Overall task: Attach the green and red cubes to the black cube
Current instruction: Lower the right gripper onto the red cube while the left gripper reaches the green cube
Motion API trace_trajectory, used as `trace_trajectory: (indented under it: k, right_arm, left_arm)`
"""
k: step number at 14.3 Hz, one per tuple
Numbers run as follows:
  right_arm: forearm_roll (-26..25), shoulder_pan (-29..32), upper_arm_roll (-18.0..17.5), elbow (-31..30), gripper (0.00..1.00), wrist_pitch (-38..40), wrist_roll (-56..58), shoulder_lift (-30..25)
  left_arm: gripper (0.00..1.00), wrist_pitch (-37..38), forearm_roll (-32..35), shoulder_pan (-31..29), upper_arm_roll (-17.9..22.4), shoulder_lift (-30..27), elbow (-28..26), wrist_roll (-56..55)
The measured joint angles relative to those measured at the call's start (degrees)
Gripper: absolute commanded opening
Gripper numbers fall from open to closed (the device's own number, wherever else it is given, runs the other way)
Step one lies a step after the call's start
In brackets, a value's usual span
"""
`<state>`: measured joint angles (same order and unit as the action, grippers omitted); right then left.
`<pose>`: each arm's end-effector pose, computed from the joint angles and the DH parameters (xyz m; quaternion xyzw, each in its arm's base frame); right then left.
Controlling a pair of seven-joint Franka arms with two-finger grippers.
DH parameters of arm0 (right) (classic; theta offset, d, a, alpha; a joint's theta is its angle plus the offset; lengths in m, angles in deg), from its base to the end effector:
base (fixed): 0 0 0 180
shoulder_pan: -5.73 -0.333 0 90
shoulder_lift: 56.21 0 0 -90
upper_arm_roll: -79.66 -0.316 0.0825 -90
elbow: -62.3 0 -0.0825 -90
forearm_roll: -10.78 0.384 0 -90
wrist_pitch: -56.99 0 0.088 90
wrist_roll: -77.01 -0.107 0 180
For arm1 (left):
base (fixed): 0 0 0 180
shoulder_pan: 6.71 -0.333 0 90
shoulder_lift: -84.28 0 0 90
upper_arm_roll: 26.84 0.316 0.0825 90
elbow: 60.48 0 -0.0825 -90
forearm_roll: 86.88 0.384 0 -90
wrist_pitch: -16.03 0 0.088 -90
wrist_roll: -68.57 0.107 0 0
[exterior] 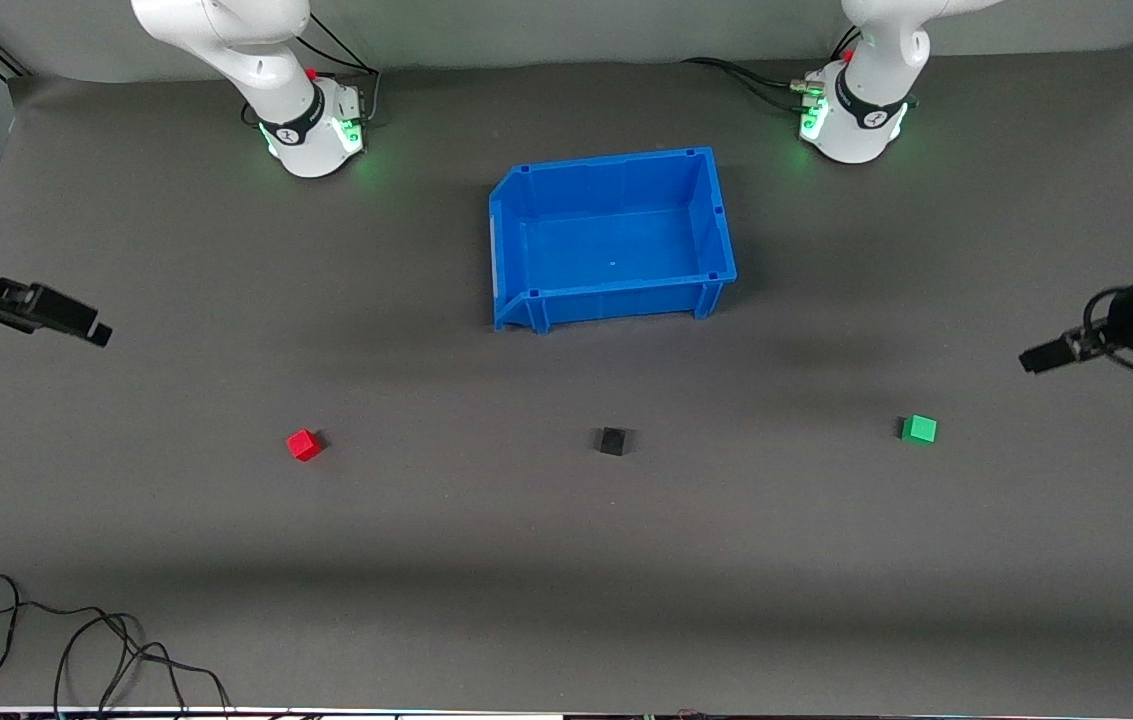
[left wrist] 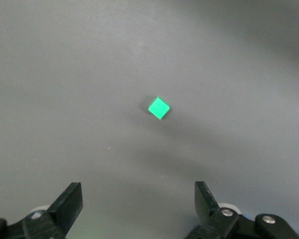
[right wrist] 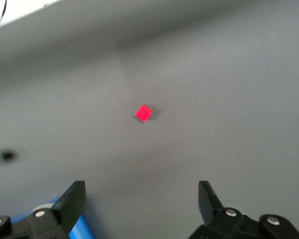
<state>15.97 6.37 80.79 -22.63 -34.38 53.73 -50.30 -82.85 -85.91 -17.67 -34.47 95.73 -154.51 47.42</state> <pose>0.5888 -0.0081 0.6099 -0.9751 0.2174 0.0037 0.0443 0.6091 0.0427 0.4879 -0.9759 -0.2105 0.0568 0.0039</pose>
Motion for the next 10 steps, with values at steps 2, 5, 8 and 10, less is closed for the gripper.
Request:
trace_trajectory:
  k: [2,5,8,10]
  right_arm:
    - [0.88,-0.03,-0.07,1.26,1.00,0.00,-15.15,1.74]
    - [5.51,-0.08,-0.13,1.65,1.00,0.00,-34.67,4.69]
    - [9.05,-0.07,-0.14,1.66,1.00,-0.08,-45.61,8.58]
    - [11.66,0.06,0.05,1.56,1.00,-1.10,-47.05,11.96]
  left_arm:
    - [0.89,-4.99,0.01,-0.72,0.04,2.36,-1.88,-6.11]
    - [0.91,-13.14,-0.15,-3.02,0.06,3.26,-9.04,-19.25]
    - [0.92,-16.05,-0.27,-3.93,0.05,5.94,-13.09,-35.04]
    - [0.92,-19.49,-0.30,-4.34,0.05,9.44,-13.81,-44.16]
